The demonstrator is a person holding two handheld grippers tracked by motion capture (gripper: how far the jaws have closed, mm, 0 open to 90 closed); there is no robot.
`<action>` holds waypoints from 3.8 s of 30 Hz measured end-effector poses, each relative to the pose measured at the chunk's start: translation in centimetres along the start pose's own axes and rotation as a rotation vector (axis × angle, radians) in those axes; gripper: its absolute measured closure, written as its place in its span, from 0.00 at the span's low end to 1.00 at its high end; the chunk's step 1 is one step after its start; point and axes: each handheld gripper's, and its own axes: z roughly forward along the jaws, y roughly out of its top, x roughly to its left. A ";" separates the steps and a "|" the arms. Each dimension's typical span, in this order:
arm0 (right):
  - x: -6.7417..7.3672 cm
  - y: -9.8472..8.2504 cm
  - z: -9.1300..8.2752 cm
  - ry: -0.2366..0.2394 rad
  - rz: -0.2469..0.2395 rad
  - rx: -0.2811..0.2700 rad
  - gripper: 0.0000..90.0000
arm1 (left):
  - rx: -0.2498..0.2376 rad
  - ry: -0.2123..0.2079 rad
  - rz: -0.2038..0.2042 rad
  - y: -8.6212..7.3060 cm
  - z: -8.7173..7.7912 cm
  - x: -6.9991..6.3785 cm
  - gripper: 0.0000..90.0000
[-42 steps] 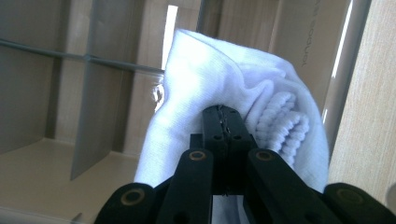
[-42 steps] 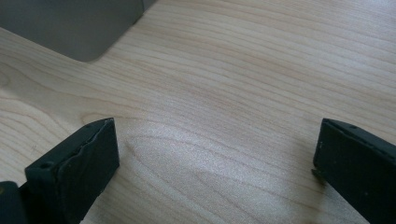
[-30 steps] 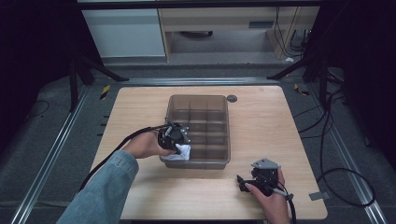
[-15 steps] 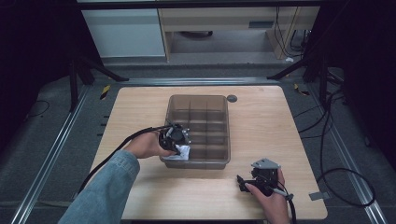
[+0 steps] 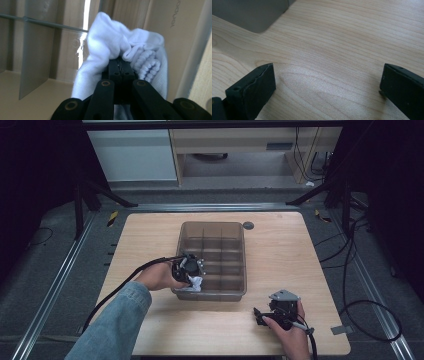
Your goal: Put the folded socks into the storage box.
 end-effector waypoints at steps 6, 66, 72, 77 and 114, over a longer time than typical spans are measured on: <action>0.0 0.0 0.0 -0.001 0.000 0.000 0.00 | 0.043 0.009 0.024 0.4 0.8 -0.2 1.00; 0.0 0.0 0.0 -0.001 0.000 0.000 0.00 | 0.054 0.104 -0.028 -1.7 -0.3 0.3 1.00; 0.0 0.0 0.0 0.000 0.000 0.000 0.00 | 0.047 0.110 -0.040 -1.8 -0.1 0.2 1.00; 0.0 0.0 0.0 0.000 0.000 0.000 0.00 | 0.038 0.121 -0.036 -1.9 -0.3 -0.1 1.00; 0.0 0.0 0.0 0.000 0.000 0.000 0.00 | -0.006 0.110 -0.030 0.8 0.8 -0.9 1.00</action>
